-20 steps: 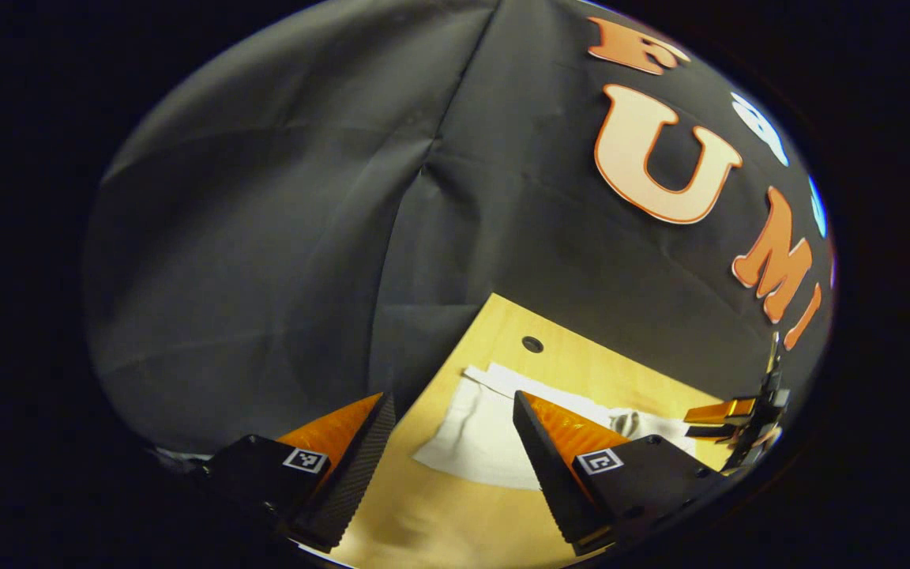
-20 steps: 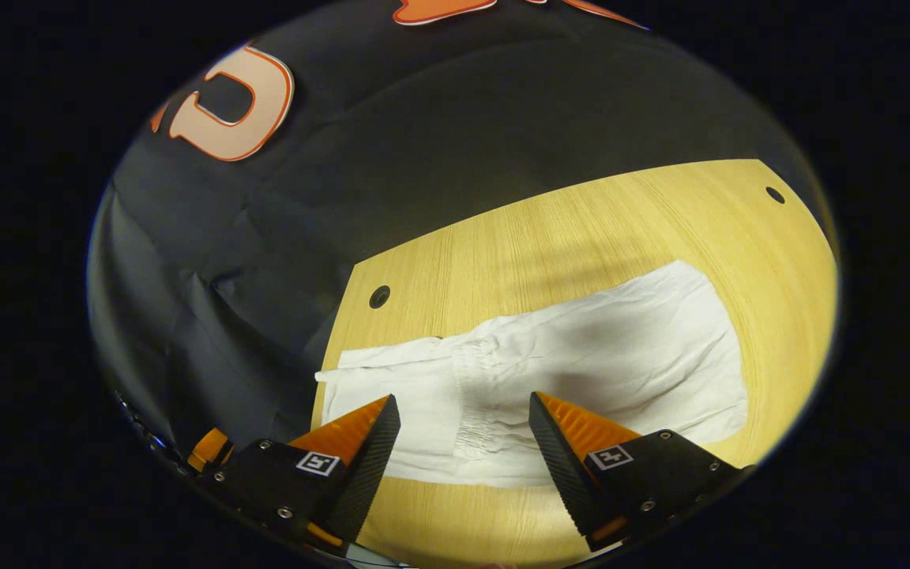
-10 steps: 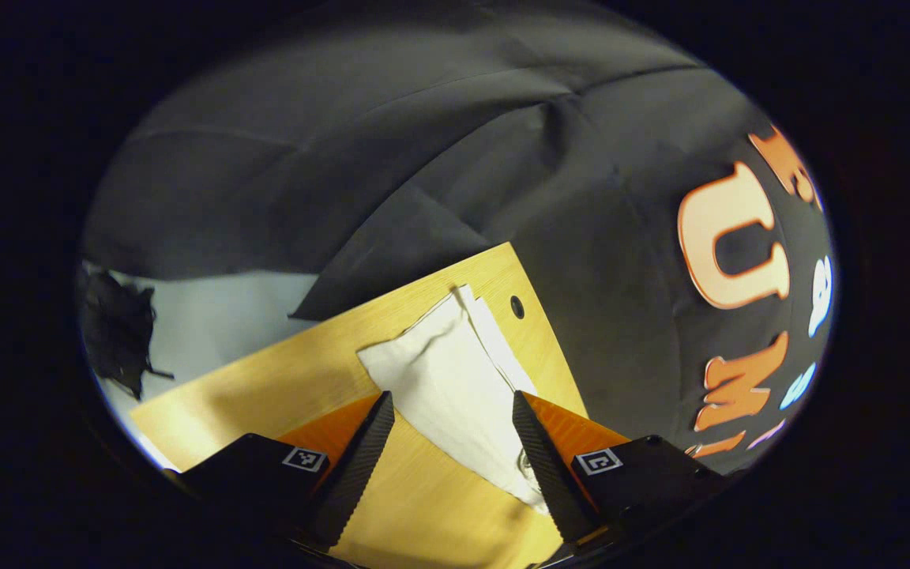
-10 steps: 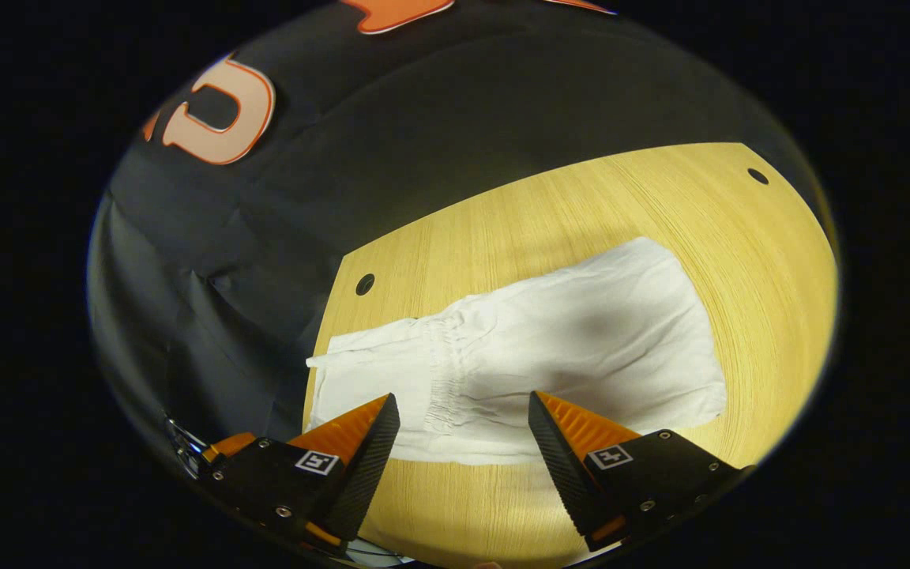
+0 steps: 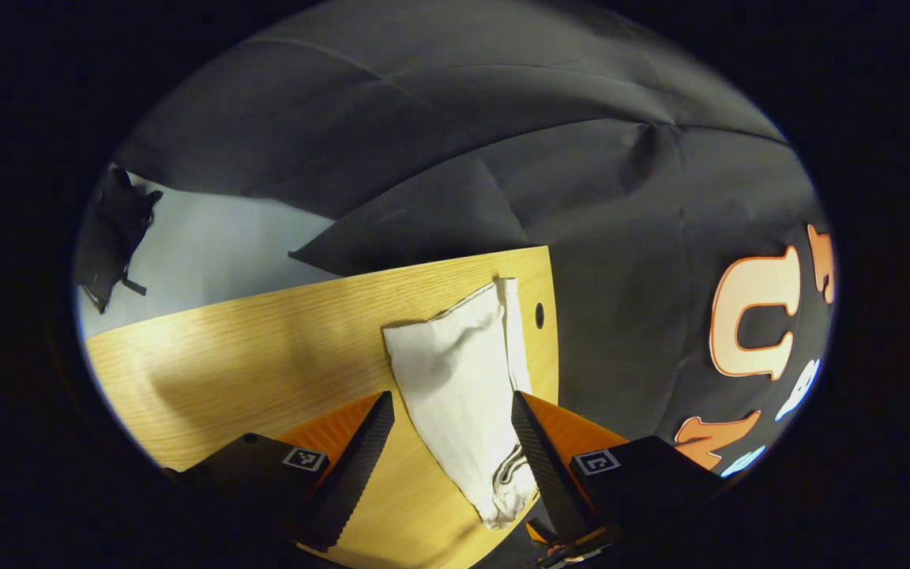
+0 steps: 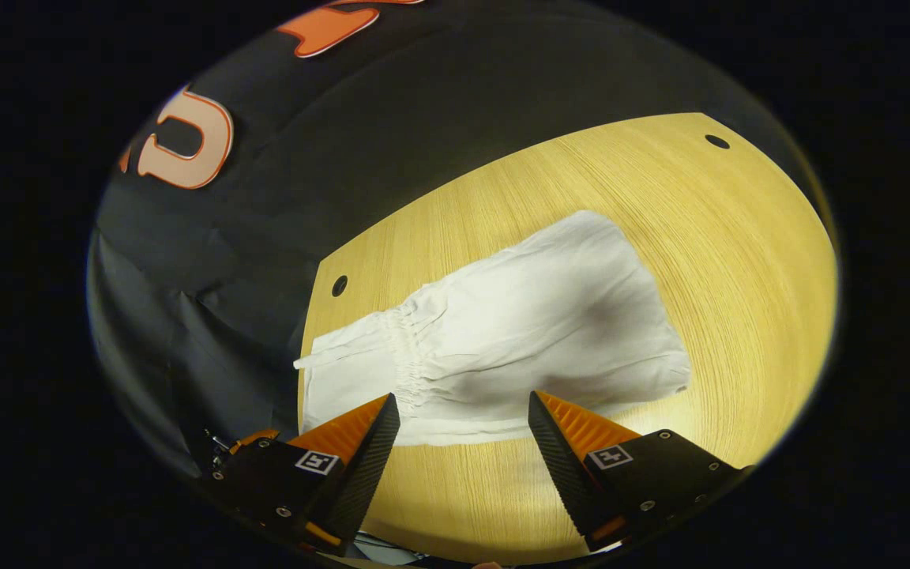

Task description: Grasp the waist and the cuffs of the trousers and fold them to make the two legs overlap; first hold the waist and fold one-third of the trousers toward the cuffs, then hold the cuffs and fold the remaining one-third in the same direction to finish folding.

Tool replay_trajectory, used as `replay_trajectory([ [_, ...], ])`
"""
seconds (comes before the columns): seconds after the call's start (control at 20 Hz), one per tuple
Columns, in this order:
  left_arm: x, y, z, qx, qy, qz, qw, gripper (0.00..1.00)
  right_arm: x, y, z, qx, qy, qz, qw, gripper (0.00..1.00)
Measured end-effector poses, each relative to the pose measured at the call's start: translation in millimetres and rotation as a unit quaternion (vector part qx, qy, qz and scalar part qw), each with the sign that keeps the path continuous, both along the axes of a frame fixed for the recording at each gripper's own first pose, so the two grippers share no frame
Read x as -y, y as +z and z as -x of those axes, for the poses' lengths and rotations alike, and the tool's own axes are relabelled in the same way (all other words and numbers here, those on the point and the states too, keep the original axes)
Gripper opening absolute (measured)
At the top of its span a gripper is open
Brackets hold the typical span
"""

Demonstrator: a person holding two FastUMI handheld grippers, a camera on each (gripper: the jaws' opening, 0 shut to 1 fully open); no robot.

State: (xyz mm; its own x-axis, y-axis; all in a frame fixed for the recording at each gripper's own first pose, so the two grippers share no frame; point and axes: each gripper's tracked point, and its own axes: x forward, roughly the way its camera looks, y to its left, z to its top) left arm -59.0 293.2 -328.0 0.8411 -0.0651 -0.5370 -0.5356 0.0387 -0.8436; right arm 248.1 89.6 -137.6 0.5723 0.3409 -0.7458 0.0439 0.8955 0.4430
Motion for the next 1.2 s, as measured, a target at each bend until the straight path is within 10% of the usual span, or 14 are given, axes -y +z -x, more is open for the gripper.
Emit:
replay_trajectory([
  [0.7,11,-18,-81,0.019,-0.055,-0.006,0.998,0.96,21,-5,-2,-0.003,-0.04,-0.022,0.999,0.98],
  [0.85,19,-20,-98,0.02,-0.074,-0.01,0.997,0.76,25,-4,-3,-0.003,-0.047,-0.024,0.999,0.98],
  [1.05,24,-41,-98,-0.025,-0.077,-0.014,0.997,0.13,34,-3,-2,-0.002,-0.055,-0.025,0.998,0.98],
  [1.2,20,-37,-101,-0.025,-0.076,-0.025,0.997,0.05,43,-5,0,0.001,-0.057,-0.018,0.998,0.98],
])
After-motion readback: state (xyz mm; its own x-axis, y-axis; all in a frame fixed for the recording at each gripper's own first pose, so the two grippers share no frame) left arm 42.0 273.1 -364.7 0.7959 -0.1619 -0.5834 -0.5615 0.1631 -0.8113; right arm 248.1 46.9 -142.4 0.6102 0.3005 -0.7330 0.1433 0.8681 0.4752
